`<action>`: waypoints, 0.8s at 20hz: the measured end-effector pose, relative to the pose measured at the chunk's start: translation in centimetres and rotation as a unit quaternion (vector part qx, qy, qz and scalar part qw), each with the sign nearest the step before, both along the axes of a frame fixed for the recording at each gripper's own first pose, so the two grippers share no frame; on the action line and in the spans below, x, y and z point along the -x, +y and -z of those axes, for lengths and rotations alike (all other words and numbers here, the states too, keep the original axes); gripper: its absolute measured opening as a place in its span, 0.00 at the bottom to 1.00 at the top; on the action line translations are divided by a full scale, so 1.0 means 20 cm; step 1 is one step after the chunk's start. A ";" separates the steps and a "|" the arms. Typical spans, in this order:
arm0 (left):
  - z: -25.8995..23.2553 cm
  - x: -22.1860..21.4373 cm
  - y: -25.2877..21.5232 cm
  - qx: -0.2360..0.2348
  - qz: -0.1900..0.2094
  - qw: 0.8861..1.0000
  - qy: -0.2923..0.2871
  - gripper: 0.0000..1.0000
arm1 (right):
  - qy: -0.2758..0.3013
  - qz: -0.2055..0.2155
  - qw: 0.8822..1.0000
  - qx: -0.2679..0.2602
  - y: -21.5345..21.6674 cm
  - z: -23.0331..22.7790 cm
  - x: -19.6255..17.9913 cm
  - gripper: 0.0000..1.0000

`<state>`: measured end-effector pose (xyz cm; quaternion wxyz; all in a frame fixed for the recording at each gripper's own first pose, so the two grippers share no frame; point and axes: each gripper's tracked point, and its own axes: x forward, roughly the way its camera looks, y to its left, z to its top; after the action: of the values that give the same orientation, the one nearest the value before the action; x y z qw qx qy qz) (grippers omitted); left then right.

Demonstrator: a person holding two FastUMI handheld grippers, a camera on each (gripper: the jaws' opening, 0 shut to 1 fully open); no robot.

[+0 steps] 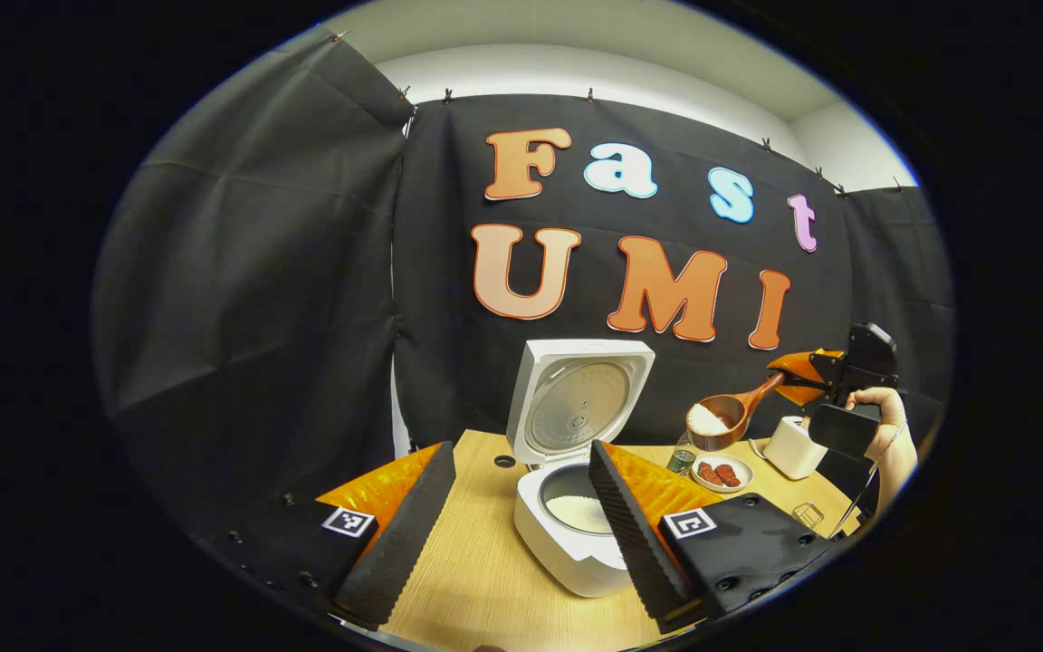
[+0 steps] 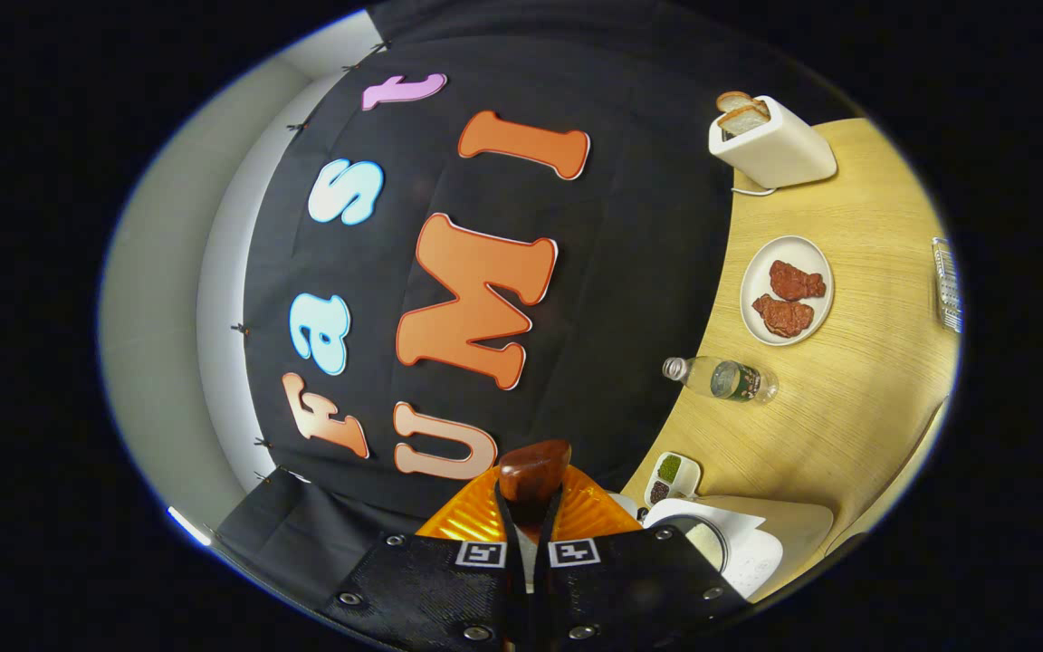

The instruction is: Close the left gripper, press the button to open the rice cooker; take a wooden spoon from the chopstick holder with the right hand, scoop a spoonful of rice and pour it into the rice cooker, then put the wooden spoon back into the chopstick holder.

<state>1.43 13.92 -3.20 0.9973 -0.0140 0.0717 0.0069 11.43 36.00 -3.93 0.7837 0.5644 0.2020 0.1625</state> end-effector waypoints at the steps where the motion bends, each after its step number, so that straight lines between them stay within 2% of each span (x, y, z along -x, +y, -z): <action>1: 0.01 0.01 0.00 0.004 -0.001 1.000 0.002 1.00 | -0.003 -0.003 1.000 0.010 0.03 0.00 -0.01 0.03; 7: 0.02 0.00 0.05 0.005 -0.006 1.000 0.003 1.00 | -0.029 -0.013 0.997 0.077 0.17 0.02 -0.04 0.03; 16: 0.04 0.01 0.09 0.004 -0.011 1.000 0.007 1.00 | -0.070 -0.017 0.985 0.157 0.25 0.04 -0.05 0.03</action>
<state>1.30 15.75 -4.02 0.9965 -0.0192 0.0790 0.0176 12.42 40.97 -4.63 0.8720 0.4183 0.1786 0.1812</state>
